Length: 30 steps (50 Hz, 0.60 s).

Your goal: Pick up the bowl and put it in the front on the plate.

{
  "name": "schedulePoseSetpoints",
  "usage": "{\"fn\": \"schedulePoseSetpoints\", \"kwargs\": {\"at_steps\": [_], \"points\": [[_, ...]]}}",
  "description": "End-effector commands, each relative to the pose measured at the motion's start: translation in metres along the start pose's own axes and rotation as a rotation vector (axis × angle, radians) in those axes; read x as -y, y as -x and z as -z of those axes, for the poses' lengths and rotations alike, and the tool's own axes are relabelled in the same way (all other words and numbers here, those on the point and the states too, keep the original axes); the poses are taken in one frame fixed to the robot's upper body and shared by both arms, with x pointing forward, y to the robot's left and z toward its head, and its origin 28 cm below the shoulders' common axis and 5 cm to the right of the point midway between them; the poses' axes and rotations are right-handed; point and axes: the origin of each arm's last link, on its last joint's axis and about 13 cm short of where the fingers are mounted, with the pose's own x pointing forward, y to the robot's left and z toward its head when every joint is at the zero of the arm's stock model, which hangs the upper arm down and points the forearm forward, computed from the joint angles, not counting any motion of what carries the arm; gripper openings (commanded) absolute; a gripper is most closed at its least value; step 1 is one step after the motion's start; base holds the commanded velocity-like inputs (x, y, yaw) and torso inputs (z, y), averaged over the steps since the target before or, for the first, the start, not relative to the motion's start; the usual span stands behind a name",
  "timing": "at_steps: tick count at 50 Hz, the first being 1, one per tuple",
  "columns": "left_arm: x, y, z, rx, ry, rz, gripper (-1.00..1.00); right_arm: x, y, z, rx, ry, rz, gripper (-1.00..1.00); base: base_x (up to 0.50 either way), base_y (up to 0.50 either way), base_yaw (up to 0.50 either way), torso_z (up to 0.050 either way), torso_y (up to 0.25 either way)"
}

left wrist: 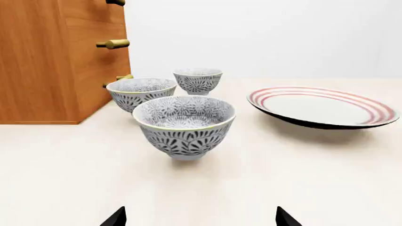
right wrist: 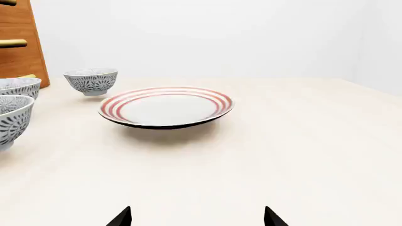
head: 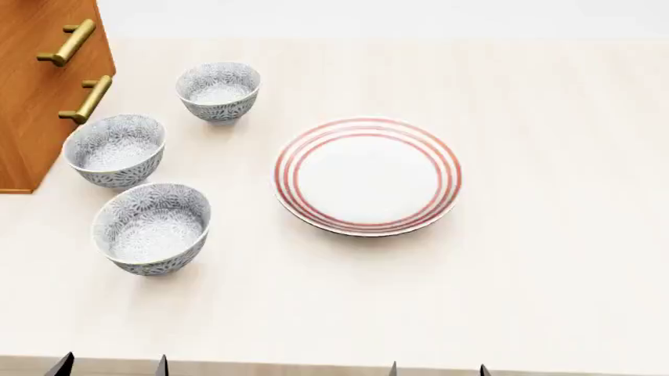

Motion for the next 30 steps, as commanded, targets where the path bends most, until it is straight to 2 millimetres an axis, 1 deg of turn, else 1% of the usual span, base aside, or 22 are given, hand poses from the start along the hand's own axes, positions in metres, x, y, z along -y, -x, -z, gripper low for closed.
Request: {"fn": "schedulePoseSetpoints", "kwargs": {"at_steps": [1, 16, 18, 20, 23, 24, 25, 26, 28, 30], "points": [[0.000, 0.000, -0.001, -0.001, -0.004, 0.002, 1.00, 0.000, 0.000, 0.000, 0.000, 0.002, 0.002, 1.00, 0.00, 0.00, 0.00, 0.000, 0.000], [0.000, 0.000, 0.001, 0.000, 0.014, -0.001, 1.00, 0.000, 0.001, 0.001, -0.008, -0.001, 0.004, 1.00, 0.00, 0.00, 0.00, 0.000, 0.000], [0.000, 0.000, 0.000, 0.020, 0.003, 0.000, 1.00, 0.000, 0.001, 0.000, 0.001, 0.002, 0.010, 1.00, 0.00, 0.00, 0.00, 0.000, 0.000], [0.001, 0.002, -0.006, 0.089, -0.017, 0.010, 1.00, 0.001, 0.002, -0.005, 0.061, -0.010, 0.037, 1.00, 0.00, 0.00, 0.00, 0.000, 0.000], [0.000, 0.005, -0.017, 0.251, -0.036, 0.002, 1.00, 0.002, 0.005, -0.013, 0.174, -0.048, 0.066, 1.00, 0.00, 0.00, 0.00, 0.000, 0.000], [0.000, 0.008, -0.026, 0.356, -0.059, -0.013, 1.00, 0.003, 0.007, -0.020, 0.265, -0.073, 0.089, 1.00, 0.00, 0.00, 0.00, 0.000, 0.000], [0.000, 0.009, -0.028, 0.382, -0.078, -0.016, 1.00, 0.004, 0.008, -0.022, 0.295, -0.084, 0.089, 1.00, 0.00, 0.00, 0.00, 0.000, 0.000], [0.001, 0.011, -0.033, 0.456, -0.081, -0.023, 1.00, 0.004, 0.011, -0.028, 0.371, -0.089, 0.086, 1.00, 0.00, 0.00, 0.00, 0.000, 0.000], [0.000, 0.015, -0.040, 0.537, -0.097, -0.055, 1.00, 0.004, 0.014, -0.033, 0.459, -0.103, 0.084, 1.00, 0.00, 0.00, 0.00, 0.000, 0.000], [0.000, 0.017, -0.044, 0.586, -0.104, -0.065, 1.00, 0.004, 0.015, -0.036, 0.506, -0.109, 0.086, 1.00, 0.00, 0.00, 0.00, 0.000, 0.000]]}}
